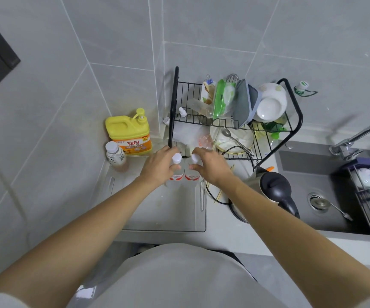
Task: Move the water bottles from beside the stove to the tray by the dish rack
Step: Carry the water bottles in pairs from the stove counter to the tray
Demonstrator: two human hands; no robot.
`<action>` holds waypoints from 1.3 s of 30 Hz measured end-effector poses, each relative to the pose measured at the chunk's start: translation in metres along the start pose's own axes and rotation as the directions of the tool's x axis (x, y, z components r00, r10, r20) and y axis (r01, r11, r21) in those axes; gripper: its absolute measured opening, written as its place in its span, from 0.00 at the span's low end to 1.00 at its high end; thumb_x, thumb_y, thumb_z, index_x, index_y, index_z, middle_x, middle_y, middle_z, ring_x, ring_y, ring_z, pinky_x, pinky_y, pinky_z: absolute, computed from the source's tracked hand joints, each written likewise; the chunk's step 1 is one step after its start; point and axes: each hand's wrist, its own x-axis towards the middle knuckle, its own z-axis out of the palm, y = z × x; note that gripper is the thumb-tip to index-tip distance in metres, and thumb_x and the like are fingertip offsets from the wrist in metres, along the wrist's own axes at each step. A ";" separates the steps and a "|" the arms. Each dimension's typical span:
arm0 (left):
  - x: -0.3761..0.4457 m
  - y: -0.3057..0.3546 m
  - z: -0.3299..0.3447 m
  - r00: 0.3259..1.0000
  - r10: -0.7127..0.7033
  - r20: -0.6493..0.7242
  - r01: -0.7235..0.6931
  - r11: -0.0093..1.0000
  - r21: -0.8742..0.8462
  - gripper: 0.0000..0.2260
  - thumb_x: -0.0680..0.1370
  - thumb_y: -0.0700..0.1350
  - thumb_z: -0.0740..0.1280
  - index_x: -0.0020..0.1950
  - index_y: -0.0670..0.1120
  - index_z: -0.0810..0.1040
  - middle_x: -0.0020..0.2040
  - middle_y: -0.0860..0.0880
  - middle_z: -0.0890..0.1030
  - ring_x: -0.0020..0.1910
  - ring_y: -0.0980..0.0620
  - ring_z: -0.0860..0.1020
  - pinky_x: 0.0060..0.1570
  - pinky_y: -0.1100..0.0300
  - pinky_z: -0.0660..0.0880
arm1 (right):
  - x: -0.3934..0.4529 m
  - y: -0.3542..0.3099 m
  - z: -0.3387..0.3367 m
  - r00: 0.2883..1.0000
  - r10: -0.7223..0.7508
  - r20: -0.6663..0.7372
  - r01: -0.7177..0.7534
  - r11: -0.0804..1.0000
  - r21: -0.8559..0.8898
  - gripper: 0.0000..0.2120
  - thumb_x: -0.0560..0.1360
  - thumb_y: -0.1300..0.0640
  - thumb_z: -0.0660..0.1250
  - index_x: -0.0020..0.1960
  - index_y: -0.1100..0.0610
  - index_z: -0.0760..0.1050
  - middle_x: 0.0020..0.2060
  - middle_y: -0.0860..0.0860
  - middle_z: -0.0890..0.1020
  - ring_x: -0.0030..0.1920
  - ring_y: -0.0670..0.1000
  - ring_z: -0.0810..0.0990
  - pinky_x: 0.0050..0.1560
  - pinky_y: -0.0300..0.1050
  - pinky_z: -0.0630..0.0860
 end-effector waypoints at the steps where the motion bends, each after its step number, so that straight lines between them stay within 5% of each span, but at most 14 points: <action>1: -0.001 0.000 0.000 1.000 0.000 0.004 0.000 1.000 0.005 0.18 0.78 0.48 0.74 0.65 0.47 0.75 0.57 0.45 0.79 0.55 0.40 0.79 0.44 0.53 0.72 | 0.000 0.000 -0.001 1.000 0.003 0.004 -0.003 1.000 0.000 0.19 0.79 0.46 0.73 0.63 0.55 0.73 0.54 0.54 0.82 0.51 0.60 0.80 0.49 0.54 0.78; 12: -0.018 0.012 -0.008 0.986 -0.116 0.119 0.107 0.991 0.081 0.26 0.75 0.52 0.75 0.69 0.52 0.69 0.63 0.48 0.73 0.62 0.40 0.77 0.50 0.48 0.78 | -0.009 0.007 -0.006 0.994 -0.019 0.109 0.019 1.000 0.009 0.26 0.77 0.45 0.74 0.69 0.53 0.70 0.59 0.54 0.78 0.59 0.60 0.78 0.55 0.53 0.76; 17: -0.025 0.032 -0.027 0.990 -0.141 -0.023 0.143 0.984 0.107 0.29 0.77 0.57 0.72 0.76 0.52 0.69 0.69 0.49 0.73 0.68 0.44 0.73 0.51 0.50 0.74 | -0.016 0.007 -0.028 0.998 -0.061 0.015 0.061 0.998 -0.018 0.28 0.79 0.41 0.69 0.73 0.50 0.67 0.66 0.52 0.76 0.70 0.60 0.71 0.62 0.56 0.75; 27: -0.016 0.096 -0.100 0.959 0.135 -0.250 -0.064 0.960 0.273 0.31 0.76 0.61 0.67 0.76 0.52 0.70 0.70 0.48 0.75 0.70 0.44 0.72 0.62 0.45 0.76 | -0.046 0.002 -0.114 0.957 -0.063 -0.285 0.017 0.987 -0.162 0.34 0.77 0.33 0.61 0.76 0.52 0.67 0.70 0.54 0.76 0.68 0.61 0.72 0.67 0.60 0.73; 39: -0.026 0.211 -0.088 0.848 0.511 -0.140 -0.457 0.839 0.295 0.33 0.78 0.65 0.63 0.80 0.52 0.67 0.76 0.46 0.70 0.77 0.43 0.66 0.71 0.43 0.69 | -0.226 0.019 -0.162 0.737 0.351 -0.578 -0.461 0.886 -0.049 0.33 0.79 0.33 0.60 0.78 0.48 0.67 0.76 0.52 0.70 0.76 0.58 0.65 0.72 0.59 0.68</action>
